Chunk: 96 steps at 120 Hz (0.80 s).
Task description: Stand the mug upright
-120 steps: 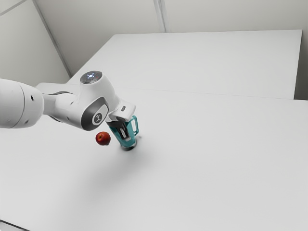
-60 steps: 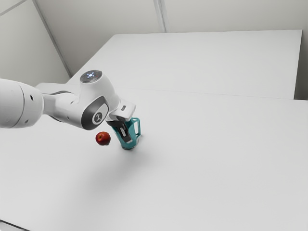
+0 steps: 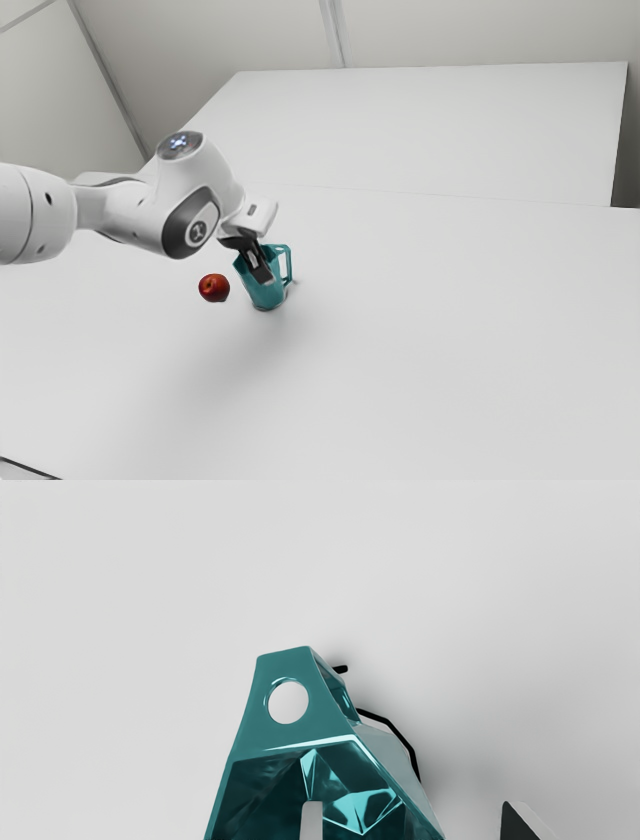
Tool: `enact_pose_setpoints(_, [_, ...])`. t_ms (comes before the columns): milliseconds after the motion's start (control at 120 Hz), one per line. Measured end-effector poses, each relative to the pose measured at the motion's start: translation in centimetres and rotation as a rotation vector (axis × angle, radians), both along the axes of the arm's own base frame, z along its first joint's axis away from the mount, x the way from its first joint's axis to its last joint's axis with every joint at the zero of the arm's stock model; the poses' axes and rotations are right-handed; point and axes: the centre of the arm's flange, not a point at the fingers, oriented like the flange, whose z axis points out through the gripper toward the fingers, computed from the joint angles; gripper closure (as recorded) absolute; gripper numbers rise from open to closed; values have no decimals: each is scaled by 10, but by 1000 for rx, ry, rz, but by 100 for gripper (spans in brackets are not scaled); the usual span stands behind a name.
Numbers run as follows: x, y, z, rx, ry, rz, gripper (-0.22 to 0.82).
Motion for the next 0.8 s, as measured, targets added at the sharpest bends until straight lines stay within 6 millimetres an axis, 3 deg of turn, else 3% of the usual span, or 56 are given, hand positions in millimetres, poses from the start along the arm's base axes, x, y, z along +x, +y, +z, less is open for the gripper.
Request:
enact_pose_setpoints(267, [11,-9,35,-20,-49,0,26])
enact_pose_setpoints(400, [28,-14,73,-37,-71,17,23])
enact_pose_setpoints(575, [48,-21,123,-50,-35,71,12])
enact_pose_setpoints(675, [60,-22,133,-62,33,130,7])
enact_pose_setpoints(800, [70,-9,141,-93,120,232,4])
